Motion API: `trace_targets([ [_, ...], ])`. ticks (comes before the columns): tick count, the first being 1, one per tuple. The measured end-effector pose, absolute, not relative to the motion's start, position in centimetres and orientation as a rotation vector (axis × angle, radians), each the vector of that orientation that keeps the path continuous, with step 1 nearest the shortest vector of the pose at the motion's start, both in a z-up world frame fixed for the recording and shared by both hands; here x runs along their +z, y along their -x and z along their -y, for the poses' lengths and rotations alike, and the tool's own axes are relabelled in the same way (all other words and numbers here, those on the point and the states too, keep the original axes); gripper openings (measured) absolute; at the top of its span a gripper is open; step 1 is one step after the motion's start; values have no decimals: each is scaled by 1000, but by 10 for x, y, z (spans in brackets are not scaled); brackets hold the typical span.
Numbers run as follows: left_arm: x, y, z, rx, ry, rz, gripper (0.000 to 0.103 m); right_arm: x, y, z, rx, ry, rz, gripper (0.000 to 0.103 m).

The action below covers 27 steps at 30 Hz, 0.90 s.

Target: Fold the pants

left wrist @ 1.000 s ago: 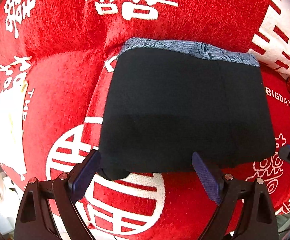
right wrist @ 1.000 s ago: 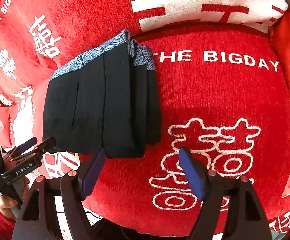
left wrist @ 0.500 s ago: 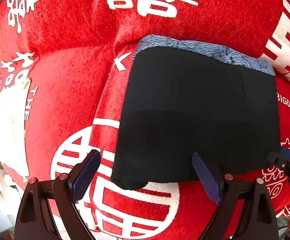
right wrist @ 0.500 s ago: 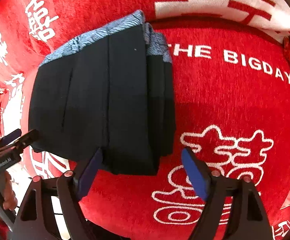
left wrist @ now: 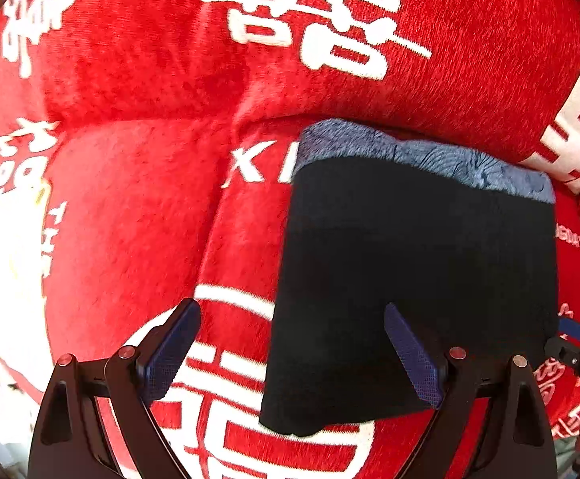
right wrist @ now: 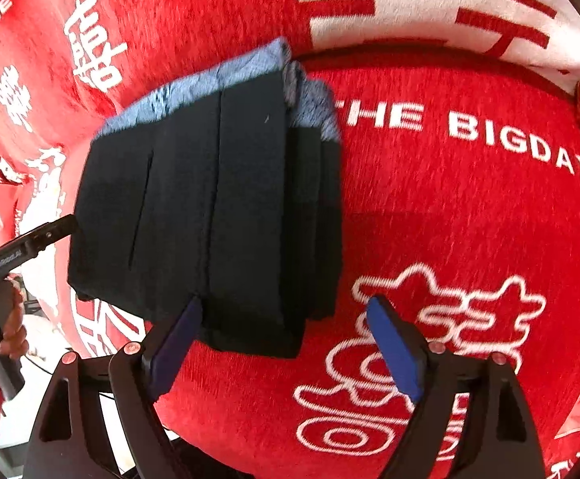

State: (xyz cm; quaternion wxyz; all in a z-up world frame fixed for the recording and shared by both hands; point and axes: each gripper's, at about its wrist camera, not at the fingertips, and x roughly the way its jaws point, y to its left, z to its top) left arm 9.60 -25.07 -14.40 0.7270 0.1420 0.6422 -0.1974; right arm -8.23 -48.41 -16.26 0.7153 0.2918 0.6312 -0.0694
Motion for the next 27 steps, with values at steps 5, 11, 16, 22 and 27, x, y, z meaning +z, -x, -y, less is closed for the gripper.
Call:
trace_targets([
  [5,-159,-113,256,-512,-289,-1473,94,-168,80,518,-132,-802,-1346,87],
  [11,-178,-130,253,-567,-197,-1534,94,-186,74,542,-73,-952,-1302,87],
  [16,-188,-141,251,-624,-145,-1564,94,-204,71,533,21,-1000,-1317,87],
  [22,-199,-155,247,-722,-117,-1613,94,-222,74,538,89,-1056,-1317,87],
  [27,-216,-155,254,-792,-95,-1652,96,-226,70,540,157,-1077,-1286,87],
])
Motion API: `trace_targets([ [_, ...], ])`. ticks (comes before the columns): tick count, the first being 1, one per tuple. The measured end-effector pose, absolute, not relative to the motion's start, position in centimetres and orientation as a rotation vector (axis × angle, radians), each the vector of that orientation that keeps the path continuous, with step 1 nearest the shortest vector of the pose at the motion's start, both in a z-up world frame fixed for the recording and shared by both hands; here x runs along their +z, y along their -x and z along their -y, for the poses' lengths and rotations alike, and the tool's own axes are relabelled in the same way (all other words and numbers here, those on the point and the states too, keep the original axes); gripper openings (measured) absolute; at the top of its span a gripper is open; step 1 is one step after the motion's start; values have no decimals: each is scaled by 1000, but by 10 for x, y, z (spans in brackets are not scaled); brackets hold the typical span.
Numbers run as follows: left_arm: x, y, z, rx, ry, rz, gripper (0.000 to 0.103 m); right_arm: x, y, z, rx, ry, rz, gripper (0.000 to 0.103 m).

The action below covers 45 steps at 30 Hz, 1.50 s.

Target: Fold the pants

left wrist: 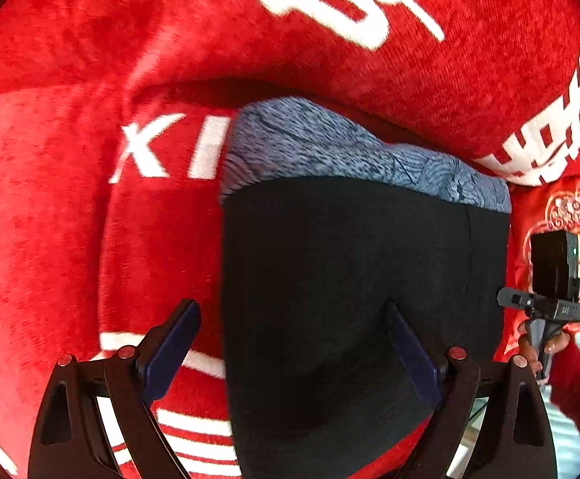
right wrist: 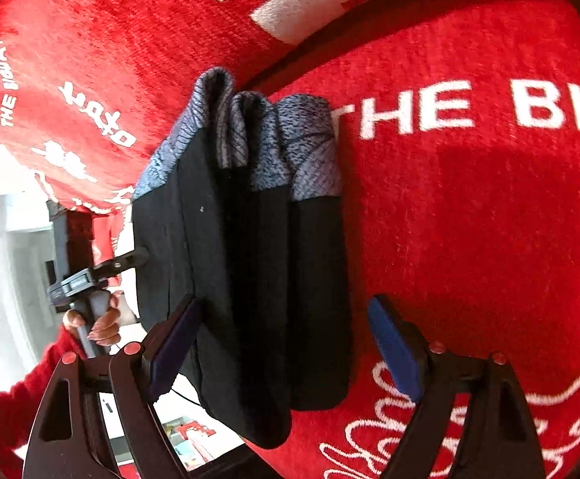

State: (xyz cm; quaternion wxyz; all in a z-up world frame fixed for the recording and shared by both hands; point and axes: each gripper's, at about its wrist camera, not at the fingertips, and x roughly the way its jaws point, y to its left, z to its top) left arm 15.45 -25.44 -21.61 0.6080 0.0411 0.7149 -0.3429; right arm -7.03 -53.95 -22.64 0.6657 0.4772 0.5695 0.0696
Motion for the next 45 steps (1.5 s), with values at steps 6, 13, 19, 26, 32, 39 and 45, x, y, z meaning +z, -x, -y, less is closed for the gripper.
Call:
trace_targets([
  [6,-223,-144,266,-805,-73,-1660,102,-232,55,540,223,-1083,-1246,87],
  [13,-219,-134,262,-770,-37,-1622,92,-244,45,548,182,-1193,-1241,83],
  [19,-191,-120,266,-795,-88,-1535,66,-228,51,546,164,-1187,-1229,50],
  [26,-157,-104,259,-791,-109,-1502,61,-197,70,540,195,-1219,-1179,42],
  [32,-129,-67,242,-800,-103,-1500,61,-174,108,521,214,-1265,-1155,42],
  [39,-136,-33,208,-793,-118,-1554,61,-170,148,489,188,-1271,-1178,42],
  [45,-164,-23,187,-783,-143,-1577,63,-190,156,460,140,-1263,-1205,43],
])
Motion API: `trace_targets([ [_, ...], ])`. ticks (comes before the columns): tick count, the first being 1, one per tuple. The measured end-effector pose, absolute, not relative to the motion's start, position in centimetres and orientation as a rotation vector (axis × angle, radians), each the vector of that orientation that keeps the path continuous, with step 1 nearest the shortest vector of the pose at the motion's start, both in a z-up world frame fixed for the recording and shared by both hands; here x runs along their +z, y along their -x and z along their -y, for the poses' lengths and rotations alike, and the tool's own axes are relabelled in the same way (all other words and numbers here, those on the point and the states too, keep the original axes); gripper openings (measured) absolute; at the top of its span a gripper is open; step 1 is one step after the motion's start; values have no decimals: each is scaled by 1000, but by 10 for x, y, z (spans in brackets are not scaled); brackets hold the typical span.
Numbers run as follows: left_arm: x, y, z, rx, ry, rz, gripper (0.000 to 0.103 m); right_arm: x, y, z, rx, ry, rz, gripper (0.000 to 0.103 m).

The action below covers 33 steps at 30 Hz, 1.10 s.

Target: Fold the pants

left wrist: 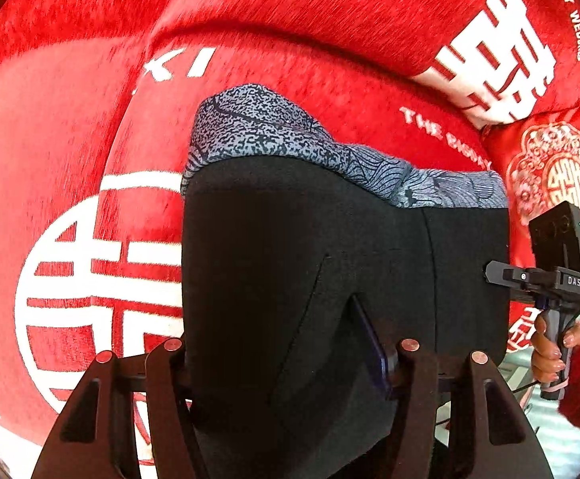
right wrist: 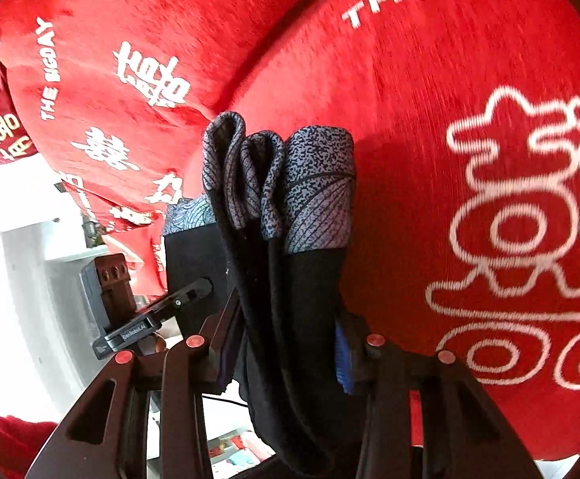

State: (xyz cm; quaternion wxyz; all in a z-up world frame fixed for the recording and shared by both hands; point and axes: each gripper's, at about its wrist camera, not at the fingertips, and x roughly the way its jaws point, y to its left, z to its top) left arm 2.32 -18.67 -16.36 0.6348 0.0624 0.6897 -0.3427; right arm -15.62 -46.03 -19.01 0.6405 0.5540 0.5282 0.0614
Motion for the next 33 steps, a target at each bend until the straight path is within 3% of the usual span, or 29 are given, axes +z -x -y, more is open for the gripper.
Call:
trace_targets([
  [2,-175,-24,179,-766,-134,-1590,70,-196,160,456,120,-1220,-1228,46],
  [4,-180,-25,173,-743,-145,-1559,86,-198,160,452,88,-1176,-1238,48],
  [7,-181,-26,173,-747,-153,-1544,88,-201,165,454,50,-1172,-1237,52],
  [10,-180,-25,174,-692,-213,-1509,101,-203,168,455,17,-1145,-1246,57],
  [13,-175,-23,169,-671,-233,-1476,101,-201,169,452,-21,-1106,-1251,61],
  [18,-172,-16,168,-627,-263,-1434,102,-199,166,445,-127,-1050,-1276,77],
  [33,-148,15,161,-533,-402,-1448,102,-160,193,415,-295,-881,-1391,79],
])
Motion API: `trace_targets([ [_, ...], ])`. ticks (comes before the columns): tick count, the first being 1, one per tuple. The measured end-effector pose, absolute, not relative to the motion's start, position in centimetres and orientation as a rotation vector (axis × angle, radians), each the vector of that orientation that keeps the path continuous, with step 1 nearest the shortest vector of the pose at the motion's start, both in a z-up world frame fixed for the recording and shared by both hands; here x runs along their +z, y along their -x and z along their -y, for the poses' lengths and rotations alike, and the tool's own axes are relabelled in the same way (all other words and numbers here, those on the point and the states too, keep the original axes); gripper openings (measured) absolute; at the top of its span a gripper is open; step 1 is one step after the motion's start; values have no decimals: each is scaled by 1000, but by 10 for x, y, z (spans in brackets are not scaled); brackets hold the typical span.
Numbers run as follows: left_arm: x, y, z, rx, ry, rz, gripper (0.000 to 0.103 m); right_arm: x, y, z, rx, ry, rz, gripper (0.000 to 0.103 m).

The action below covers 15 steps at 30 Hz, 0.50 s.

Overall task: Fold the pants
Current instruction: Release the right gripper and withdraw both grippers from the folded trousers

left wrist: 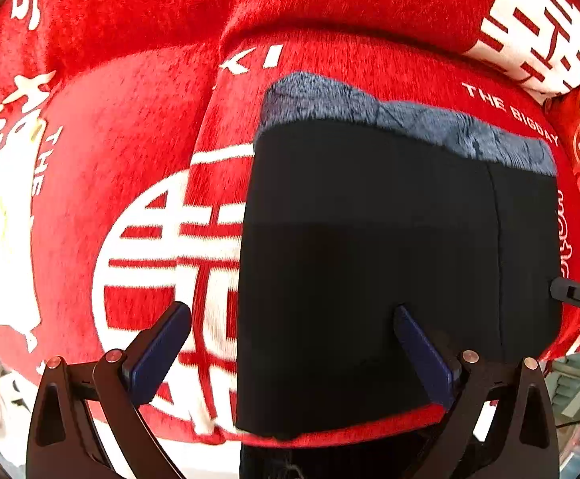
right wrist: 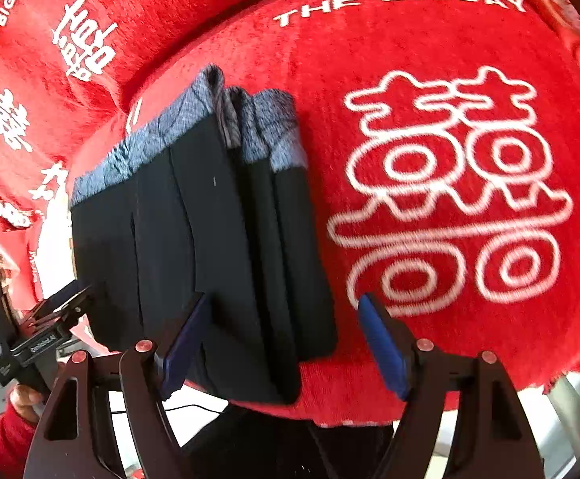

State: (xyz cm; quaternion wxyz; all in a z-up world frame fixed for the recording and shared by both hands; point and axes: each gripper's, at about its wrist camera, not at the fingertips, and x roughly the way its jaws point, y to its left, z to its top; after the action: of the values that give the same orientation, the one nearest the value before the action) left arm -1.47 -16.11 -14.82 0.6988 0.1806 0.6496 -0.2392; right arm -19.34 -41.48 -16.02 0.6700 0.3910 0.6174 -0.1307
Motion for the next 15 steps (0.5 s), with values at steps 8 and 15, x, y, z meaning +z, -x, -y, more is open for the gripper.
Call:
trace_targets([
  [8,-127,42,152,-535,-447,-1434,102,-130,218,395,-401,-809,-1392,100],
  [15,-97,60,147,-528,-492,-1399,102,-106,225,377,-472,-726,-1395,103],
])
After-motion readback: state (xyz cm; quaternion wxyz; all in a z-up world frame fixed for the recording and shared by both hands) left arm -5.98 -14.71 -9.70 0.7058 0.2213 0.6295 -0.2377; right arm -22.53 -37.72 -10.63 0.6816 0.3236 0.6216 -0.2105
